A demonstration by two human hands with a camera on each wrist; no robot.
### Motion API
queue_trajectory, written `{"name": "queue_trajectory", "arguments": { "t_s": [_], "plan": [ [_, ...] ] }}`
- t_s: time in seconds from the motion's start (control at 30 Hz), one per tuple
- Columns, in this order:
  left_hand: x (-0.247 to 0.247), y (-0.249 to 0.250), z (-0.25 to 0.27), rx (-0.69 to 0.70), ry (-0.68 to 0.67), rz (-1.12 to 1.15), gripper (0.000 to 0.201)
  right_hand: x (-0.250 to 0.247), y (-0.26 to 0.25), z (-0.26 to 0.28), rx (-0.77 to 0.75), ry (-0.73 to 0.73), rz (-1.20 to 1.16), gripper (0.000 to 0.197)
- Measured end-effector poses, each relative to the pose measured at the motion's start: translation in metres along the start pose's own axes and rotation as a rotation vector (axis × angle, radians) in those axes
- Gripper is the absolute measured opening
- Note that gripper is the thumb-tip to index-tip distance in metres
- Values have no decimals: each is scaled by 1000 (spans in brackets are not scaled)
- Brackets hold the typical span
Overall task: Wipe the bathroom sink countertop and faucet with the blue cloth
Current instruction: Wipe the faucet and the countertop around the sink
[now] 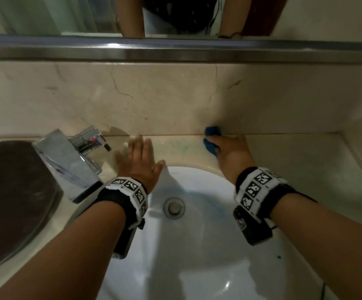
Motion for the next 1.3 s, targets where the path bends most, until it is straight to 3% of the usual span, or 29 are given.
{"name": "queue_trajectory", "arguments": {
  "t_s": [0.17,0.27,0.4,0.63,1.0,1.23,1.3],
  "plan": [
    [10,-6,-5,-11,-27,-85,79,11,-71,-17,-266,-24,-8,46],
    [7,-9,-6,4,-54,-113,80,26,-101,-26,-331,-117,87,46],
    [8,-9,-7,6,-66,-121,80,44,-104,-28,-254,-212,68,41],
    [12,-11,-8,18,-18,-102,81,34,-72,-24,-175,-190,213,52],
    [8,-2,-2,-30,-32,-29,78,-7,2,5,184,-403,375,60],
    [3,40,8,170,-37,-26,71,-12,49,19,289,-476,451,67],
    [3,57,6,222,-51,-36,70,-13,67,31,283,-399,451,70]
  ]
}}
Point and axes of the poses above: each hand's wrist, its own z-axis away from the middle knuckle, its own x-axis out of the palm, y = z × x, the point moved 1 cm from there along -z, towards the middle knuckle, and after that the axes turned 4 degrees about -y, right-handed, at the moved point
